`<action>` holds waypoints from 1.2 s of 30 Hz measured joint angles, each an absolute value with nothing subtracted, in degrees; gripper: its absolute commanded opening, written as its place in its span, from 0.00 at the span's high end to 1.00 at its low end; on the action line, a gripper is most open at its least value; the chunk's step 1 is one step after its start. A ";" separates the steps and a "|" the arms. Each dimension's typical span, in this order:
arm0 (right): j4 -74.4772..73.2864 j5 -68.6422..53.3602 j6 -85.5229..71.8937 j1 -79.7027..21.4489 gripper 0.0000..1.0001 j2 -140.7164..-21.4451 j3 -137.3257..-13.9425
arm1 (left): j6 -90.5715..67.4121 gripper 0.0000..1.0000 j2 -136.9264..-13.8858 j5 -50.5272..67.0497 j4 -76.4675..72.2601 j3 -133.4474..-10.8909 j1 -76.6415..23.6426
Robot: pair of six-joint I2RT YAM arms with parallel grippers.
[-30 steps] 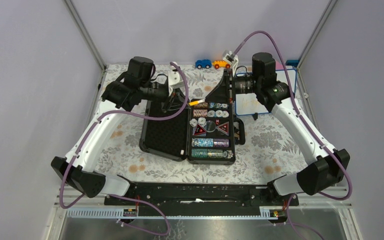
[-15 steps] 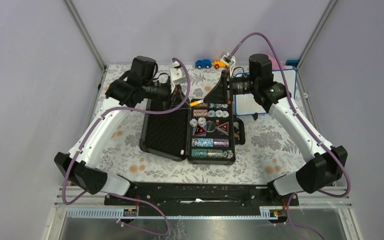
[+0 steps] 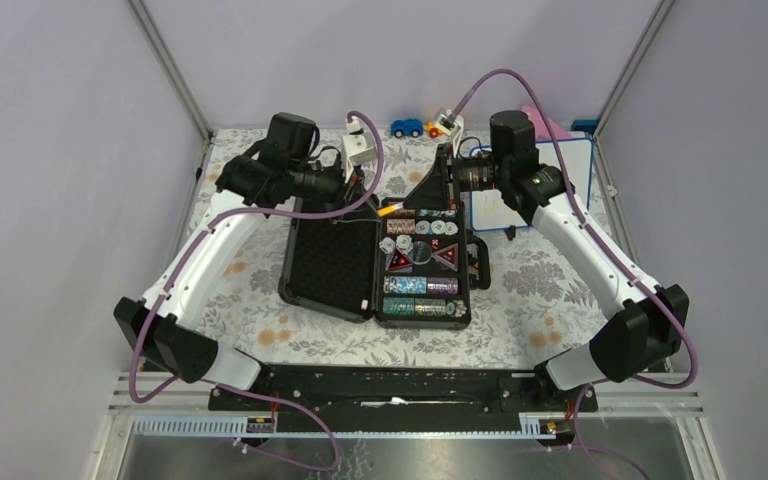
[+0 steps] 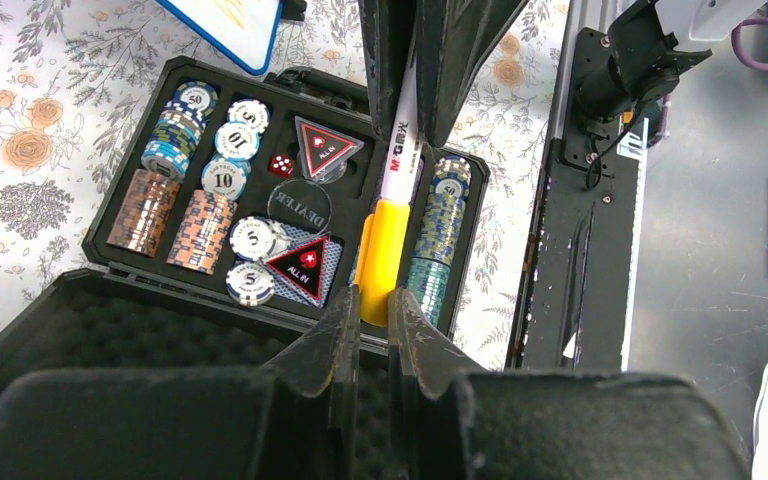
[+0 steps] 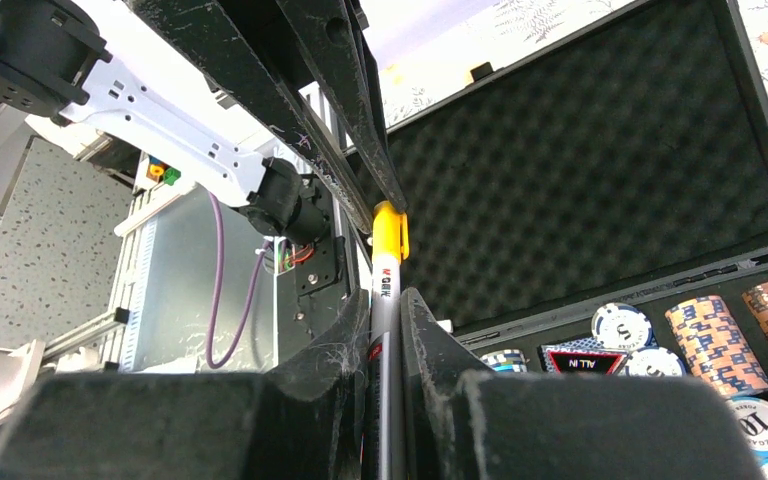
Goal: Write a sentence on the whiteboard
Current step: Insert the whiteboard marker without the cap into the pen cap.
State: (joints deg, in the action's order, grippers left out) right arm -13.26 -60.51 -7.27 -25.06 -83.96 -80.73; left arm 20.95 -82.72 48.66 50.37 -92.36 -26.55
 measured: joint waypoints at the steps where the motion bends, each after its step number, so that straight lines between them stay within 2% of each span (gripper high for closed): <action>1: -13.26 -60.53 -7.29 -25.08 1.00 -84.01 -80.73 | 20.88 1.00 -82.72 48.56 50.59 -92.51 -26.55; 6: -13.02 -60.69 -7.70 -25.17 1.00 -84.40 -80.73 | 20.49 0.99 -82.74 47.88 50.87 -92.58 -26.57; 9: -12.99 -60.64 -7.99 -25.17 1.00 -84.51 -80.75 | 20.56 0.77 -82.74 47.11 50.94 -92.58 -26.76; 12: -12.51 -60.95 -9.32 -24.99 1.00 -84.58 -80.79 | 20.91 0.64 -82.74 47.51 49.74 -92.66 -27.05; 16: -7.01 -63.83 -15.25 -23.64 1.00 -84.90 -79.83 | 21.45 0.51 -82.72 49.60 45.63 -93.67 -27.97; 21: 4.23 -66.30 -25.58 -18.26 1.00 -84.90 -75.99 | 16.88 0.42 -82.43 55.81 40.47 -93.62 -22.35; 23: 10.46 -67.09 -31.11 -16.69 1.00 -84.90 -73.38 | 9.89 0.42 -81.76 59.24 33.58 -91.35 -18.06; 28: 28.01 -67.46 -47.03 -15.79 1.00 -85.30 -67.88 | -20.56 0.39 -76.82 64.51 1.10 -73.67 -9.76; 32: 41.74 -67.07 -59.11 -15.79 1.00 -87.15 -65.93 | -47.51 0.44 -76.18 64.88 -24.53 -60.58 -10.17; 36: 47.55 -66.81 -64.97 -15.86 1.00 -87.96 -65.52 | -67.61 0.44 -78.46 64.51 -42.89 -56.36 -11.53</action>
State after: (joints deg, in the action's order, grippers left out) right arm 47.55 -66.81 -64.97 -15.86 -87.96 -65.52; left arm -67.61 -78.46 64.51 -42.89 -56.36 -11.53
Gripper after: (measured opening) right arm 0.168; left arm 0.564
